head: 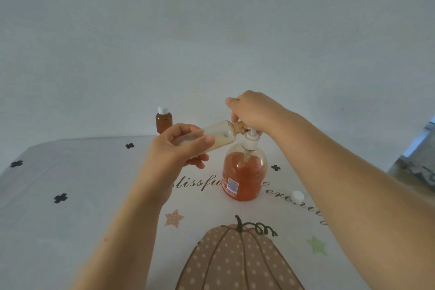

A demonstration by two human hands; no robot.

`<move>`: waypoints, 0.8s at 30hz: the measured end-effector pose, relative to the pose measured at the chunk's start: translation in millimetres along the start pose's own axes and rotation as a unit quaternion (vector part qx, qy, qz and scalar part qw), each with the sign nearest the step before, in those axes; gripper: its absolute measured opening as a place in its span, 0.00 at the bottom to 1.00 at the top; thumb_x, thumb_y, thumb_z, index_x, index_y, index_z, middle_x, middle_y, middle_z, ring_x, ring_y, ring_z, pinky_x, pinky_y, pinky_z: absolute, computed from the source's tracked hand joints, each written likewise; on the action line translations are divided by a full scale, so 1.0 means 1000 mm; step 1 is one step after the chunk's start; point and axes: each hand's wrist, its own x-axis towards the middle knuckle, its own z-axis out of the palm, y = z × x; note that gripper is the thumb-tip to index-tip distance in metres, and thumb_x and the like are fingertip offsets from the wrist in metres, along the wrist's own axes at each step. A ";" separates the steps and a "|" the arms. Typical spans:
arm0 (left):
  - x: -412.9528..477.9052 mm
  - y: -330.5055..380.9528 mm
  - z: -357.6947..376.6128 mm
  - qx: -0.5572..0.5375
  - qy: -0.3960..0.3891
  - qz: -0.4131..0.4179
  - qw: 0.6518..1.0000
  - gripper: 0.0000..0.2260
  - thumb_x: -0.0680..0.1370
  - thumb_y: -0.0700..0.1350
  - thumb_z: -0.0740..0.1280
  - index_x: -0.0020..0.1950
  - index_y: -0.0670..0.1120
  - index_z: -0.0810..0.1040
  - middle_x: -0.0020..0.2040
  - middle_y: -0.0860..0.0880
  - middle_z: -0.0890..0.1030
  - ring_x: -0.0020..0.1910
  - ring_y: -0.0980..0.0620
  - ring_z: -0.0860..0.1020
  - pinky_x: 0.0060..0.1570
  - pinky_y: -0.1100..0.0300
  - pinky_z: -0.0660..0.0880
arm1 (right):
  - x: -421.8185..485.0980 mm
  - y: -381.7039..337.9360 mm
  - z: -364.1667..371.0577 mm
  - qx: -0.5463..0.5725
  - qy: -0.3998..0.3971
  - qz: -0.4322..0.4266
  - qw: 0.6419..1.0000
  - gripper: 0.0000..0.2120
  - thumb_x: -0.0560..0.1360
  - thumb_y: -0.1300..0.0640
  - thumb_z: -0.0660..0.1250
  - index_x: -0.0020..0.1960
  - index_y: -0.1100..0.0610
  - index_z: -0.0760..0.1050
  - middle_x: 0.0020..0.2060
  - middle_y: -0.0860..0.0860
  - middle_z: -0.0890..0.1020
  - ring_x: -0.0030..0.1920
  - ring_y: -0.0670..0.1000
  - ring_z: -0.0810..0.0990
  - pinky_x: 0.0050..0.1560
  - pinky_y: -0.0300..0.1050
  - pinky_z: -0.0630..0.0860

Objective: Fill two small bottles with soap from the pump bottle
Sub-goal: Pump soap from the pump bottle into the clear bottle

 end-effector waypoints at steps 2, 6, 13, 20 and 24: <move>-0.001 0.001 0.001 -0.003 0.000 0.002 1.000 0.20 0.65 0.46 0.77 0.52 0.38 0.79 0.38 0.50 0.84 0.35 0.48 0.81 0.35 0.60 0.78 | -0.001 0.000 0.000 0.004 -0.001 -0.004 1.000 0.23 0.85 0.49 0.51 0.55 0.62 0.80 0.37 0.56 0.84 0.35 0.55 0.80 0.54 0.52 0.79; -0.002 -0.001 0.000 -0.009 -0.007 -0.001 1.000 0.16 0.66 0.45 0.76 0.50 0.42 0.79 0.38 0.50 0.83 0.34 0.47 0.80 0.34 0.60 0.78 | -0.003 0.002 0.005 0.030 -0.002 -0.006 1.000 0.18 0.86 0.55 0.50 0.61 0.61 0.77 0.46 0.58 0.82 0.47 0.59 0.81 0.54 0.51 0.79; 0.001 -0.002 -0.004 0.006 -0.029 -0.015 0.999 0.14 0.65 0.45 0.77 0.47 0.43 0.79 0.37 0.50 0.83 0.34 0.48 0.80 0.34 0.59 0.78 | 0.000 0.008 0.016 0.013 -0.011 -0.008 1.000 0.16 0.85 0.59 0.51 0.60 0.62 0.77 0.46 0.56 0.79 0.49 0.58 0.80 0.54 0.52 0.77; -0.002 0.000 -0.001 -0.012 -0.036 -0.007 0.999 0.15 0.66 0.44 0.76 0.50 0.41 0.78 0.38 0.51 0.82 0.35 0.47 0.80 0.34 0.59 0.78 | -0.002 0.004 0.005 0.049 0.002 0.003 0.999 0.16 0.86 0.56 0.52 0.56 0.63 0.76 0.40 0.56 0.78 0.41 0.58 0.80 0.50 0.51 0.79; -0.002 0.001 0.001 -0.018 -0.025 0.006 1.000 0.18 0.66 0.42 0.79 0.51 0.40 0.79 0.39 0.49 0.82 0.35 0.46 0.80 0.34 0.59 0.79 | -0.001 0.001 0.001 0.023 -0.012 0.010 1.000 0.22 0.85 0.50 0.52 0.56 0.64 0.80 0.34 0.56 0.80 0.33 0.57 0.78 0.51 0.51 0.80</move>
